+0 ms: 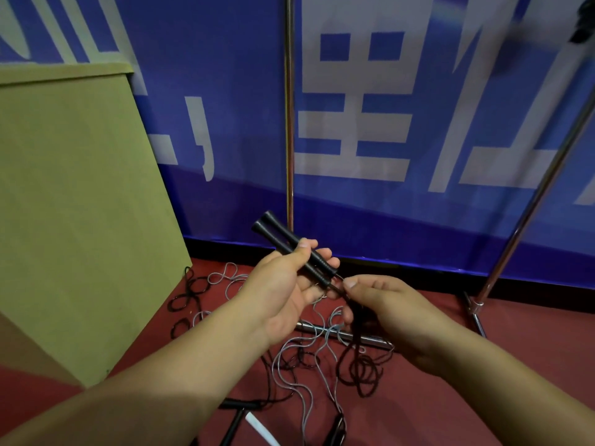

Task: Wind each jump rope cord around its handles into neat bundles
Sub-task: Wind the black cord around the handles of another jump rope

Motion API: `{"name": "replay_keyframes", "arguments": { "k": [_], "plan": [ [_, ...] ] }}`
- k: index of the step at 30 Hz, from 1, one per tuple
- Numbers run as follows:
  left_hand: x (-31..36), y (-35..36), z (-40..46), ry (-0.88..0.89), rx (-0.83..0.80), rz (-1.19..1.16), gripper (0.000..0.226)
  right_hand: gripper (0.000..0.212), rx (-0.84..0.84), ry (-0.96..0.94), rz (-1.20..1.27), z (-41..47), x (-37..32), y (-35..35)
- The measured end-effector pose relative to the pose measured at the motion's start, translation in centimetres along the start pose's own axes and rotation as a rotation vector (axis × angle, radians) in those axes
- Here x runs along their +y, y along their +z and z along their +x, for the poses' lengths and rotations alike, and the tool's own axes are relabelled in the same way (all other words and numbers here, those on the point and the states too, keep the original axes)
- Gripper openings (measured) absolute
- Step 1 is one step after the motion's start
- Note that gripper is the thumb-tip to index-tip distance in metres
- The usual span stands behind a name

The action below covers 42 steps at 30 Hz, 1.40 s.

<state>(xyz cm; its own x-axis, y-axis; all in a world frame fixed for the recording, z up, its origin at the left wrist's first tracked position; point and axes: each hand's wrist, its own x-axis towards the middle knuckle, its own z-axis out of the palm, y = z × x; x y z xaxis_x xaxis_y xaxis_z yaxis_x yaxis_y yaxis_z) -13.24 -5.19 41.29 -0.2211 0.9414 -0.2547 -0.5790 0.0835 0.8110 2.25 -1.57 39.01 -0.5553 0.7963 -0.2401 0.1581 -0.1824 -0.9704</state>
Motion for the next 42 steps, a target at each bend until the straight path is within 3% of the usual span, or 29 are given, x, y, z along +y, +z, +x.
{"name": "replay_keyframes", "arguments": {
  "k": [4, 8, 14, 20, 23, 26, 28, 33, 37, 42],
  "plan": [
    [1.2, -1.0, 0.5, 0.078, 0.089, 0.118, 0.017, 0.048, -0.057, 0.133, -0.05, 0.5, -0.1, -0.9],
    [2.8, -3.4, 0.9, 0.204, 0.177, 0.449, 0.015, 0.059, -0.105, 0.23, -0.144, 0.2, -0.2, -2.1],
    [4.1, -5.8, 0.2, 0.29, 0.062, 0.871, 0.008, 0.057, -0.024, 0.091, -0.404, 0.2, -0.5, -3.7],
    [2.2, -5.7, -1.2, 0.061, -0.225, 1.249, 0.008, 0.033, -0.056, -0.079, -0.313, 0.8, -0.8, -3.7],
    [1.2, -3.9, -2.3, -0.084, -0.404, 1.241, 0.012, 0.04, 0.024, -0.177, -0.191, 0.9, -1.5, -2.5],
    [1.7, -2.3, -2.9, -0.121, -0.421, 1.234, 0.018, 0.056, 0.017, -0.24, -0.26, 0.3, -1.8, -1.7],
    [2.6, -1.9, -3.3, -0.132, -0.411, 1.226, 0.019, 0.052, 0.008, -0.234, -0.321, 0.0, -1.6, -1.4],
    [1.8, -3.3, -3.8, -0.011, -0.326, 1.118, 0.014, 0.043, 0.108, -0.219, -0.301, 0.0, -0.8, -1.2],
    [1.4, -4.1, -2.7, 0.076, -0.353, 1.244, 0.026, 0.041, 0.121, -0.187, -0.248, 0.4, -0.4, -1.5],
    [1.4, -5.0, -2.5, 0.061, -0.417, 1.169, 0.035, 0.038, 0.103, -0.171, -0.252, 0.4, -0.5, -1.0]
  ]
}}
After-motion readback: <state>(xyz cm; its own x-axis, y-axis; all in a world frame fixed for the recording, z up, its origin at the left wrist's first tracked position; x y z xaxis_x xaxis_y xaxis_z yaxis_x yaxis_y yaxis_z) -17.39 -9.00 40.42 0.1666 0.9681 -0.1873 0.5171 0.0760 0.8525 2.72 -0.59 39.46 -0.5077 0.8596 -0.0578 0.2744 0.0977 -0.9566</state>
